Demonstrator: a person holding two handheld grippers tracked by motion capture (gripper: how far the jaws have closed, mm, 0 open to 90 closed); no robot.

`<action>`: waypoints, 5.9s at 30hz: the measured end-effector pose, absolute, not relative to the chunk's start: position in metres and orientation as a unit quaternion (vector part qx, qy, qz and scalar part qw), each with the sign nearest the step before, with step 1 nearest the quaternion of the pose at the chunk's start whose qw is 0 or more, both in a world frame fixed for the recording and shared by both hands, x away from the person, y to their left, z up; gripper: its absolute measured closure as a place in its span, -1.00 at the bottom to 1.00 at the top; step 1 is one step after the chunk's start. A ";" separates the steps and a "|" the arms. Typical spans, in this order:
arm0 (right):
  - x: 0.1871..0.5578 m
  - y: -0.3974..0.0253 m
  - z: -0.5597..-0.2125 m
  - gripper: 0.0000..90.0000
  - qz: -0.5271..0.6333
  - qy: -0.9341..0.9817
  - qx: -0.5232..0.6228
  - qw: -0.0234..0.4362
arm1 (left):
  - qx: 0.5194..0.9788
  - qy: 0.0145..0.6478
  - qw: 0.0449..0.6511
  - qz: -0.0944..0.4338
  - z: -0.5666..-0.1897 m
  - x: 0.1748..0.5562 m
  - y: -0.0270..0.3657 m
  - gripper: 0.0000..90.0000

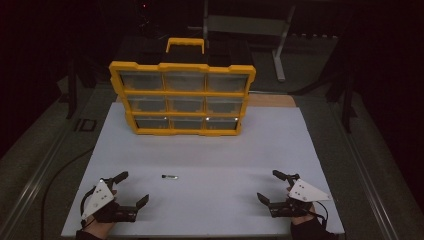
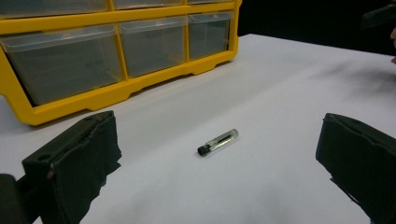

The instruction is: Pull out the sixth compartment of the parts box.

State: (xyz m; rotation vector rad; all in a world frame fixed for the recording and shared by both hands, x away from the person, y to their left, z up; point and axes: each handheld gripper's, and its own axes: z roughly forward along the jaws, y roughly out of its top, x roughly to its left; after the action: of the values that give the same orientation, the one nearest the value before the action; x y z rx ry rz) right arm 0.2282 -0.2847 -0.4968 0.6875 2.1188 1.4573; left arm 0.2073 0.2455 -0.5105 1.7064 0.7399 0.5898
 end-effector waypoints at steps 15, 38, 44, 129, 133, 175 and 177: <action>0.229 -0.286 -0.497 -0.77 0.528 0.772 0.255 0.246 | 0.717 0.310 0.569 0.258 -0.508 0.206 0.246 -1.00; 0.225 -0.280 -0.460 -0.77 0.518 0.783 0.228 0.259 | 0.711 0.311 0.571 0.266 -0.507 0.205 0.248 -1.00; 0.229 -0.278 -0.437 -0.79 0.517 0.786 0.216 0.263 | 0.711 0.312 0.572 0.266 -0.507 0.205 0.248 -1.00; 0.376 -0.144 -0.348 -0.79 0.431 0.844 0.044 0.317 | 0.720 0.297 0.569 0.264 -0.508 0.204 0.245 -1.00; 0.382 -0.135 -0.348 -0.79 0.428 0.845 0.039 0.317 | 0.720 0.297 0.569 0.264 -0.508 0.204 0.245 -1.00; 0.421 -0.093 -0.373 -0.04 0.290 0.845 -0.083 0.442 | 0.710 0.303 0.581 0.258 -0.508 0.202 0.249 -1.00; 0.421 -0.093 -0.374 -0.01 0.287 0.843 -0.092 0.446 | 0.711 0.302 0.580 0.258 -0.508 0.202 0.249 -1.00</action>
State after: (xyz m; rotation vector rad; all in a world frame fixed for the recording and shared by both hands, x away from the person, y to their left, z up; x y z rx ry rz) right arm 0.4212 -0.0933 -0.3735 -0.2289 2.0877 0.7112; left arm 0.2025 0.2488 -0.5076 1.6633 0.7056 0.6039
